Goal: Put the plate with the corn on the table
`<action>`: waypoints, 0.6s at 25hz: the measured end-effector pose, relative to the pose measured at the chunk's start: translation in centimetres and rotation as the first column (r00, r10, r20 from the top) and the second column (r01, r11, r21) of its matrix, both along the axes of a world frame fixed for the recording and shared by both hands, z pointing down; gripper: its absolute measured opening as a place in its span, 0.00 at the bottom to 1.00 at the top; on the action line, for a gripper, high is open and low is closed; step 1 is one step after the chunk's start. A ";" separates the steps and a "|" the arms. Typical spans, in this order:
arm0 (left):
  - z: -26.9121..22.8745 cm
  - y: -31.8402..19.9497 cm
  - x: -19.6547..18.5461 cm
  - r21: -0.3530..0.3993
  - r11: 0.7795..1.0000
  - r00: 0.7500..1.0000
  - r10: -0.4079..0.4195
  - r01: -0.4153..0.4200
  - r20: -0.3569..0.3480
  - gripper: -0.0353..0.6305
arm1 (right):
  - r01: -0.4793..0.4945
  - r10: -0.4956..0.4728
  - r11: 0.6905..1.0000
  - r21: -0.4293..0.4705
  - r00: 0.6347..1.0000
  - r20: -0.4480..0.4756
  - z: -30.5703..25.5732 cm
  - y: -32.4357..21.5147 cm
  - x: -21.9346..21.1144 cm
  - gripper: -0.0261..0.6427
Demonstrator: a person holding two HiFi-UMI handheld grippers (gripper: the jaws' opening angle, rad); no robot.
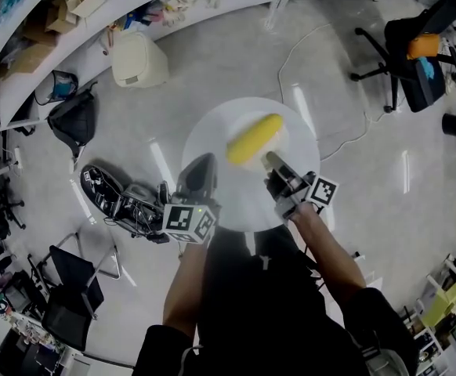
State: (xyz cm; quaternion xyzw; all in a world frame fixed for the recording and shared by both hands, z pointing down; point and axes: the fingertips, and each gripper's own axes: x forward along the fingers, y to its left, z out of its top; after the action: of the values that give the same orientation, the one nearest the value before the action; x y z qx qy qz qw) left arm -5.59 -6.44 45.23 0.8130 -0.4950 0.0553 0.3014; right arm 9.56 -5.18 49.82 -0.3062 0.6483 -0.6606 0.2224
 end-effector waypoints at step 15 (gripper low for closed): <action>4.2 -0.6 -0.3 -0.032 0.999 1.000 -0.005 0.004 -0.013 0.06 | 0.001 -0.001 1.000 -0.014 1.000 -0.006 4.6 -1.7 -0.3 0.09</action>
State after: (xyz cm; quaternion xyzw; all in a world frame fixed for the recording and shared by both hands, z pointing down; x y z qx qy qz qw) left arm -5.94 -7.04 49.48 0.8074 -0.4939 0.0574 0.3177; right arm 9.29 -6.86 54.46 -0.3093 0.6447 -0.6643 0.2180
